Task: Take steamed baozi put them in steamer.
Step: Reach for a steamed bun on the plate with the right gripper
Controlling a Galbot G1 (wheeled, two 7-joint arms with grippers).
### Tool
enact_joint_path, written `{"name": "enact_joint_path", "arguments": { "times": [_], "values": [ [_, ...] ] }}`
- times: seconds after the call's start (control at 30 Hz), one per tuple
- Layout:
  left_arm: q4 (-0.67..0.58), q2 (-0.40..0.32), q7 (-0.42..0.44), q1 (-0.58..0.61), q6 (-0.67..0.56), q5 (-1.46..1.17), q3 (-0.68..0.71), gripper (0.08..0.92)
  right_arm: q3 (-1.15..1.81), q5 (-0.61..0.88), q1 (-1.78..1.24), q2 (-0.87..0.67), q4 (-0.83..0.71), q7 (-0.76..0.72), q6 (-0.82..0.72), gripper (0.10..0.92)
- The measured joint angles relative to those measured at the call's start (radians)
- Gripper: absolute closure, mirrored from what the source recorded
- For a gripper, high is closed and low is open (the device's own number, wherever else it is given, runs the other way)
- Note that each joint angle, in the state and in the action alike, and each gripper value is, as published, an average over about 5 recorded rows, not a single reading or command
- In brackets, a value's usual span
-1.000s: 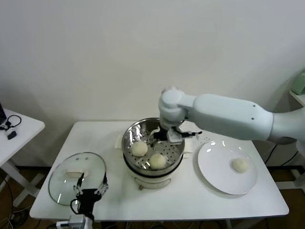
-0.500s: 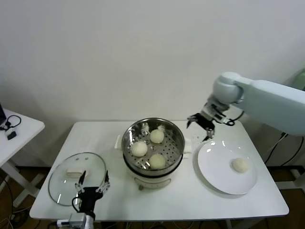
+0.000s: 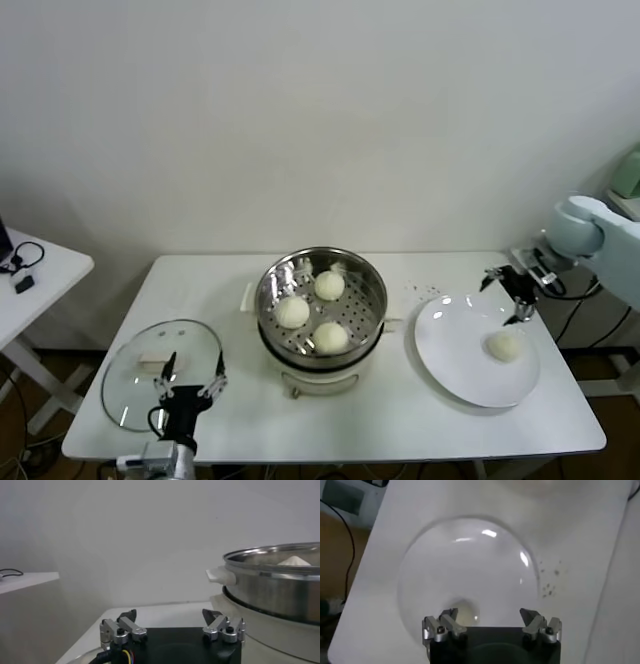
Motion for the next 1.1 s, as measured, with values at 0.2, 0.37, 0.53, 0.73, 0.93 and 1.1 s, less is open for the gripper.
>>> {"name": "enact_joint_path", "arguments": {
  "times": [0.2,0.37,0.53,0.73,0.93,1.1],
  "values": [
    [0.016,-0.001,0.004,-0.008,-0.012,0.016,0.001,0.177,0.137,-0.082,-0.148,0.002,-0.077,0.005,0.009,0.203],
    [0.026,-0.003,0.002,-0.01,-0.014,0.029,0.004,0.177,0.207,-0.123,-0.231,0.025,-0.134,0.011,0.006,0.203],
    [0.03,-0.003,0.001,-0.009,-0.014,0.038,0.004,0.177,0.249,-0.148,-0.283,0.059,-0.178,0.02,0.002,0.203],
    [0.031,-0.003,-0.002,-0.005,-0.014,0.041,0.001,0.177,0.284,-0.167,-0.318,0.105,-0.217,0.03,0.0,0.203],
    [0.036,-0.007,-0.003,-0.002,-0.018,0.043,0.002,0.177,0.302,-0.182,-0.338,0.136,-0.241,0.033,0.0,0.203],
    [0.039,-0.009,-0.003,-0.002,-0.019,0.045,0.003,0.177,0.312,-0.194,-0.346,0.15,-0.259,0.032,0.0,0.203]
  ]
}}
